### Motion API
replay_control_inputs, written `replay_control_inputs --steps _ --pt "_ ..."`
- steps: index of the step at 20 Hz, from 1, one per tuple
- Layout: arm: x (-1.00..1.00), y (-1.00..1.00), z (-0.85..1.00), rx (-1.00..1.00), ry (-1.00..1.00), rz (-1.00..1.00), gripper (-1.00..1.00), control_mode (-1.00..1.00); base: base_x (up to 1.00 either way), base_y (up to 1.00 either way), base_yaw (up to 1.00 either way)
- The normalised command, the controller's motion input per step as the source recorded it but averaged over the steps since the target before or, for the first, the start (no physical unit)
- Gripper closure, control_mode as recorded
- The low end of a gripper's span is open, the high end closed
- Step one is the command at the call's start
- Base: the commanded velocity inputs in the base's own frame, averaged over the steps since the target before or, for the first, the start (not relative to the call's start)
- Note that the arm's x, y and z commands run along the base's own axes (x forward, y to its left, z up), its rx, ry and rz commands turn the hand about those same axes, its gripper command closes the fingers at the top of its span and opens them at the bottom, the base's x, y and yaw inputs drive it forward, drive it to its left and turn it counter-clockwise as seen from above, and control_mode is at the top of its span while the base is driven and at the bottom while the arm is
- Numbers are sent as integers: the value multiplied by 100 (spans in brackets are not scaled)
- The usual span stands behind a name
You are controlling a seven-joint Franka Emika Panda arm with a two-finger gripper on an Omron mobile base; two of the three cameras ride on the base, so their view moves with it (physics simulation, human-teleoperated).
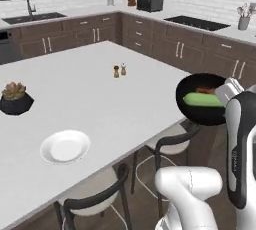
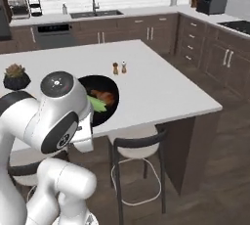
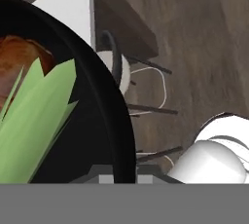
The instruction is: Pick the chicken drumstick and corn from their plates and place them in the bowl. Then put the bowl in the fridge.
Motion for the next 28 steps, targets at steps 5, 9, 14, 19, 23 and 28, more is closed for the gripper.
replay_control_inputs --steps 5,9,14,19,23,28 --pt "0 0 0 0 0 0 100 100 -4 -7 -90" --pt "0 0 0 0 0 0 100 100 -3 -28 -83" --pt "0 0 0 0 0 0 100 100 25 -69 -60" --pt "0 0 0 0 0 0 100 100 100 -39 -35" --pt "0 0 0 0 0 0 100 100 100 -12 -18" --pt "0 0 0 0 0 0 100 100 100 -41 -11"
